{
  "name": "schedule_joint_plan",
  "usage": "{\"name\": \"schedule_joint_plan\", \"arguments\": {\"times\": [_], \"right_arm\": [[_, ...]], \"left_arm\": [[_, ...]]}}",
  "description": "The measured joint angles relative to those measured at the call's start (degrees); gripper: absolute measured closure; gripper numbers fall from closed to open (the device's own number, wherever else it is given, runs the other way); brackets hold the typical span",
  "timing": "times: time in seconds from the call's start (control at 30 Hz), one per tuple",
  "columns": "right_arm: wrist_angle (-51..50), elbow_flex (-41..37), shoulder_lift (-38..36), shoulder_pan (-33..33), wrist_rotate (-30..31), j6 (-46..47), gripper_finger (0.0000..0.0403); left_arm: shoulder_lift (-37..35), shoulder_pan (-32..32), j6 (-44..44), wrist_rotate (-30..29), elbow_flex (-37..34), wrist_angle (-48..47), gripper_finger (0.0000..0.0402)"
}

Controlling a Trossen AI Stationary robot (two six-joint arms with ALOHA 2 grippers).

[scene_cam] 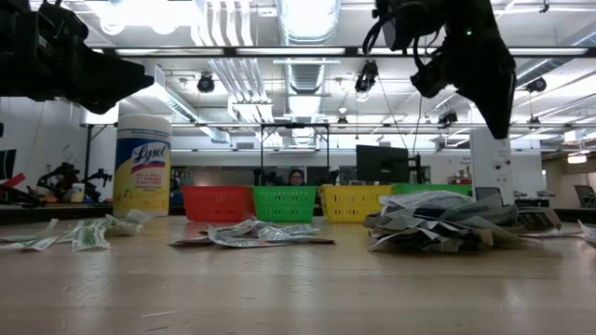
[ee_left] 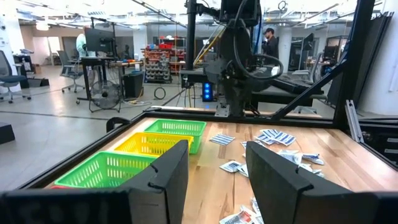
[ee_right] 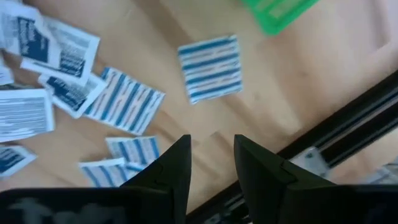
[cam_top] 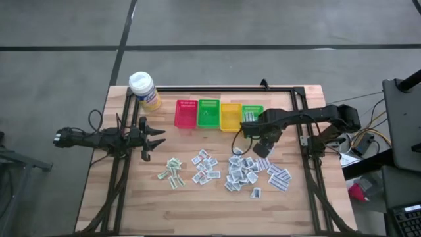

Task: Pick & Place First Aid Supplies
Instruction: Put the blue bandage into the right green bin

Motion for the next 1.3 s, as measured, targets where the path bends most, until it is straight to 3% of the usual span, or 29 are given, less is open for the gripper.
{"name": "schedule_joint_plan", "arguments": {"times": [0.2,0.73,0.97,1.3], "right_arm": [[2.93,-4.92,-2.58,0.6,-3.81,5.36,0.0261],[14.97,-22.19,-12.86,0.54,-2.33,26.95,0.0218],[23.03,-25.79,-12.22,0.53,1.57,29.33,0.0218],[23.96,-25.94,-8.41,0.45,4.45,34.13,0.0218]], "left_arm": [[0.0,-0.01,-0.07,0.0,0.0,0.01,0.0243],[0.0,-0.01,0.04,-0.21,-0.01,0.07,0.0243],[0.0,-0.01,-0.1,-0.61,0.0,0.14,0.0243],[0.0,0.0,-0.35,-0.68,0.01,0.26,0.0243]]}}
